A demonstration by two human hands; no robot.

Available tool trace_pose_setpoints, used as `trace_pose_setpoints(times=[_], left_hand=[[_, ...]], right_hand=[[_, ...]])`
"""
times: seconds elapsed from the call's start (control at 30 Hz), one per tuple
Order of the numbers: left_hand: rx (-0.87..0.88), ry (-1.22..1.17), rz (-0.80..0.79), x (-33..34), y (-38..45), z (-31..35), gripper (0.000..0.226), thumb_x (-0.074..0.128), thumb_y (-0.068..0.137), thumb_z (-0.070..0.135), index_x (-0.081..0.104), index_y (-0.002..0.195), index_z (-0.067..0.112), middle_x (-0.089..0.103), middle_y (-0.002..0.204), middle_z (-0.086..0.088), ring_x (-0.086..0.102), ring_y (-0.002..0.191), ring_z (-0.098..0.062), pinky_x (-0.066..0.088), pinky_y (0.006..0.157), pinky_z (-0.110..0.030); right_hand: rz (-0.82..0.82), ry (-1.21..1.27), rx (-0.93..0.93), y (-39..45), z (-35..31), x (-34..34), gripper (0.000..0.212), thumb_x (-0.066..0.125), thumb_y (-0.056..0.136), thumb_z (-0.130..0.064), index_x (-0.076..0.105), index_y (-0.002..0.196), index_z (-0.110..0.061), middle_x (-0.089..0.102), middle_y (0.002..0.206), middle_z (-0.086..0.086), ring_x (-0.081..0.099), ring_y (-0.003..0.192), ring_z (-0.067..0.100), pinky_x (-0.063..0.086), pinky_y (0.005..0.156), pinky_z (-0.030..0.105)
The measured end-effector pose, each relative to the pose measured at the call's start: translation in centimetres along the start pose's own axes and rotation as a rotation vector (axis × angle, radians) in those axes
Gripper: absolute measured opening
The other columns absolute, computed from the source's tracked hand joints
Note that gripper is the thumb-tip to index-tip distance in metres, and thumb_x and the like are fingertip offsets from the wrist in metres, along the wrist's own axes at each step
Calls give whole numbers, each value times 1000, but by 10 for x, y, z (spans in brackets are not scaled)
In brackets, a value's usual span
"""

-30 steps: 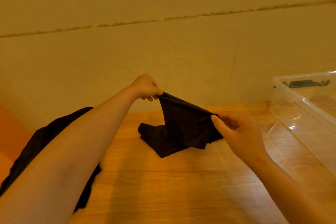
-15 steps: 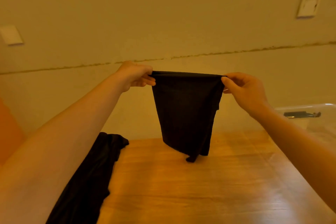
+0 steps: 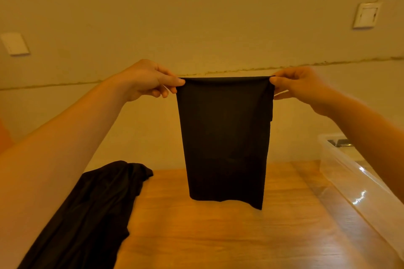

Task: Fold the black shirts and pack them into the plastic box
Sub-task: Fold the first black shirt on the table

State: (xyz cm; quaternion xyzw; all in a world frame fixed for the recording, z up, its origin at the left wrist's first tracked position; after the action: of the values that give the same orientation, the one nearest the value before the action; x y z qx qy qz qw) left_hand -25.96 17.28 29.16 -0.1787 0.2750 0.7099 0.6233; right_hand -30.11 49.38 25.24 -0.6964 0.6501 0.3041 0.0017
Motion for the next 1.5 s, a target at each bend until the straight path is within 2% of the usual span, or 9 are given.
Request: trace_pose_setpoints(times=[0.33,0.6,0.7,0.8,0.93,1.07,1.2,1.37,1.5], left_hand=[[-102,-43,64,24,37,-28,21,77,79,24,70,95,11,75,80,-2,69,60,-7,46,53,-19],[107,-151,289,22,37,-20,10,74,83,24,70,91,18,74,81,1,69,64,-12,43,54,-24],[123,-95,255,31,10,-34,6,75,83,23,70,86,23,74,76,4,70,62,-13,41,50,-23],[83,-80,176,62,-29,-79,4,74,83,20,71,85,22,74,76,3,69,60,-14,40,47,-14],[3,-28,61,121,-94,-161,9,76,81,19,73,87,25,73,74,5,65,55,-3,50,65,-18],[73,230,-52,167,-164,-220,17,70,85,30,66,97,41,60,85,29,55,82,19,44,71,-4],[217,261,4,183,-203,-245,24,55,81,55,66,97,43,62,81,22,59,86,1,49,70,-18],[359,299,60,186,-221,-241,31,53,82,51,72,96,31,51,81,27,54,86,4,45,73,-11],[412,316,48,186,-234,-241,23,60,81,47,74,91,30,53,83,24,54,84,1,47,74,-19]], right_hand=[[-70,-48,114,41,32,14,15,59,94,-19,69,97,-9,69,96,10,67,88,19,56,82,34],[91,0,-78,55,19,7,10,59,94,-20,69,96,-17,69,87,-2,67,83,12,55,85,30],[73,-42,-68,29,36,14,10,60,94,-24,69,95,-23,70,90,-5,66,91,14,52,88,32],[-28,-125,-24,-21,69,38,11,58,94,-25,68,99,-26,66,90,-14,58,87,0,43,84,27],[-211,-175,23,-106,131,75,13,60,92,-20,69,99,-26,64,94,-17,57,86,-5,47,83,17],[-370,-286,-33,-185,174,98,17,59,90,-33,60,100,-47,59,101,-29,54,98,-15,46,81,14],[-336,-347,-171,-234,188,105,42,42,89,-63,63,114,-37,62,110,-25,54,108,-10,44,93,11],[-303,-408,-272,-257,184,101,47,40,93,-57,67,116,-26,62,113,-18,54,108,-8,39,92,5],[-312,-447,-307,-271,183,99,45,39,94,-58,68,113,-29,64,112,-17,54,106,-5,42,92,8]])
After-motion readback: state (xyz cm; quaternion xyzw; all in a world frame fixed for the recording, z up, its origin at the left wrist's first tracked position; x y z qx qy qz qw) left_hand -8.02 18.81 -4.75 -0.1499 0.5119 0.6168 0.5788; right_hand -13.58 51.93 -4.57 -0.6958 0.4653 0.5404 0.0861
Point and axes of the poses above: each hand's wrist, its own y-axis towards the middle knuckle, its own x-axis out of the palm, z = x × y, the point moved 4 cm from there along y, towards the middle knuckle
